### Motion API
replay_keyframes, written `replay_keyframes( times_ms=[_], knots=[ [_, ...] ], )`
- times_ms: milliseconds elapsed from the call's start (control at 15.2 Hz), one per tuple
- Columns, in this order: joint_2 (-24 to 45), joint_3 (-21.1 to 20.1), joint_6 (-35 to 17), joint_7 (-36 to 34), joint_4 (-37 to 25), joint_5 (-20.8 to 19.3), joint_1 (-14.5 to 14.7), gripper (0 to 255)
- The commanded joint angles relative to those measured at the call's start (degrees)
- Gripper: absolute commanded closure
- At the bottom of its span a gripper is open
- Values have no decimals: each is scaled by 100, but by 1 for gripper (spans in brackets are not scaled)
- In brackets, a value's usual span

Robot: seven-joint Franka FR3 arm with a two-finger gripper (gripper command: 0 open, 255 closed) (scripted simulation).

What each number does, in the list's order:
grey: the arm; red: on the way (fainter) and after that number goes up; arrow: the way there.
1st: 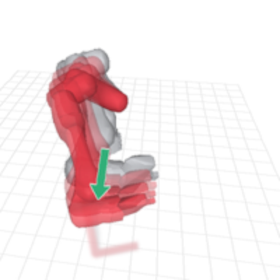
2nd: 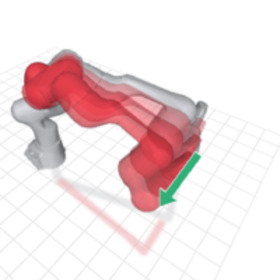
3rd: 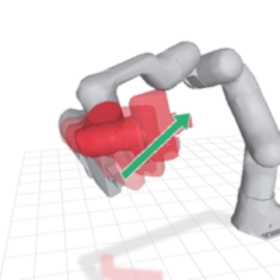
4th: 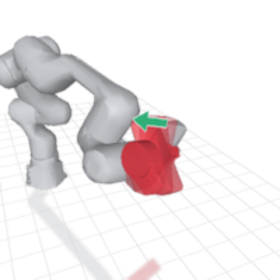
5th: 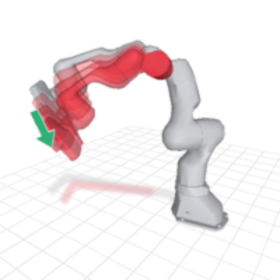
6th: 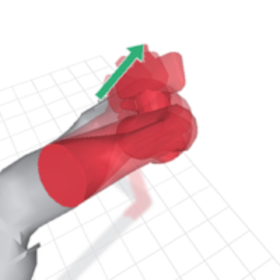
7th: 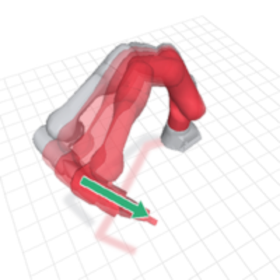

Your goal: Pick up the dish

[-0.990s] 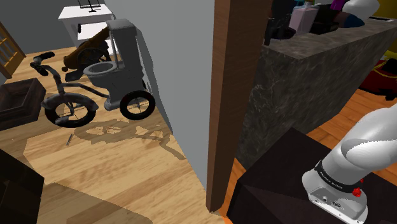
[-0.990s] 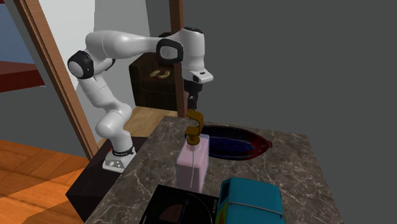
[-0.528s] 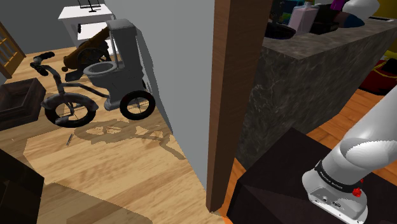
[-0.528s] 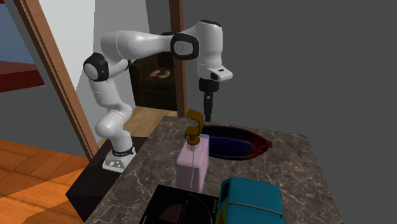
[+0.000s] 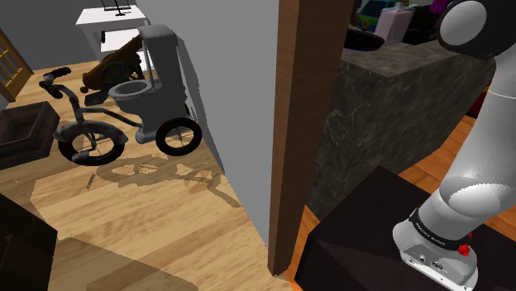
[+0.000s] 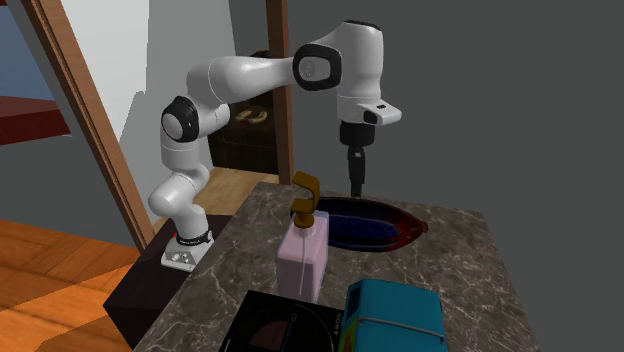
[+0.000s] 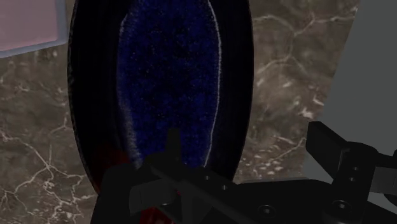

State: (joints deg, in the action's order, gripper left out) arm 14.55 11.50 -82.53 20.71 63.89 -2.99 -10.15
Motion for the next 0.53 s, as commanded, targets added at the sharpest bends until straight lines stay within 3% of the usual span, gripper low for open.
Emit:
replay_keyframes(
  times_ms=[0, 264, 462],
  knots=[
    [-47, -1, -174, -9, 209, -14, 7, 0],
    [-240, -10, -578, -61, 806, -55, 42, 0],
    [-264, -11, -633, -68, 885, -60, 45, 0]
  ],
)
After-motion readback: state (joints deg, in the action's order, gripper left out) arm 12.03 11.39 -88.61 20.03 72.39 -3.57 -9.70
